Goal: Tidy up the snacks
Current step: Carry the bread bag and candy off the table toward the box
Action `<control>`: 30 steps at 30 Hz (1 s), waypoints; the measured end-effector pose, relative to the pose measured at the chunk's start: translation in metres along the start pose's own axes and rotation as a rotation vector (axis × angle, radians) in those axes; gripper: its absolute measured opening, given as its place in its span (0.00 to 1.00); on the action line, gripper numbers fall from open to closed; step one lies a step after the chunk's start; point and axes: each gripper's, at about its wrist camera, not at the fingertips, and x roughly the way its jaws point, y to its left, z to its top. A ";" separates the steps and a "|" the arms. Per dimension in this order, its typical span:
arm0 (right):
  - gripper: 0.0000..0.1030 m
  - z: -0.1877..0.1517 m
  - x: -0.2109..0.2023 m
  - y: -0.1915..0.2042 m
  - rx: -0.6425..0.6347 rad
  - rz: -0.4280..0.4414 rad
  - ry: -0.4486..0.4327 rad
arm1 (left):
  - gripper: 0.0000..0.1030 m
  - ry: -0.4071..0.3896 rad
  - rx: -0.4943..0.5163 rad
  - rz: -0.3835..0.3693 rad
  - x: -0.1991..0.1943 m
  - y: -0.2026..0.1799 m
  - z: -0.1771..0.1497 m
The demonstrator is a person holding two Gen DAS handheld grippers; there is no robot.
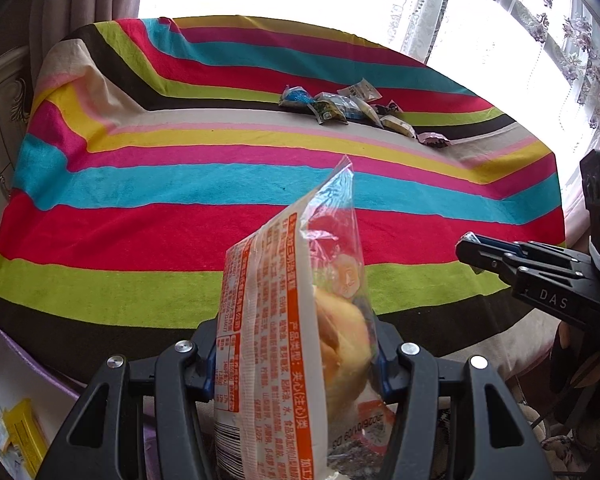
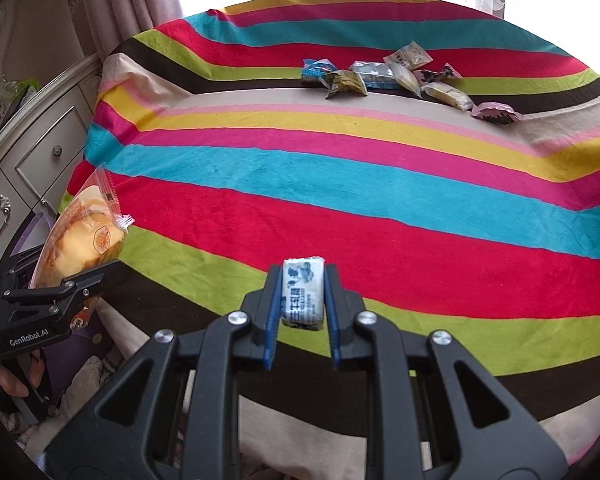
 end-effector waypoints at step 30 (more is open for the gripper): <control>0.23 -0.004 -0.001 0.214 -0.480 0.364 0.082 | 0.55 -0.096 -0.327 0.200 -0.105 0.152 -0.056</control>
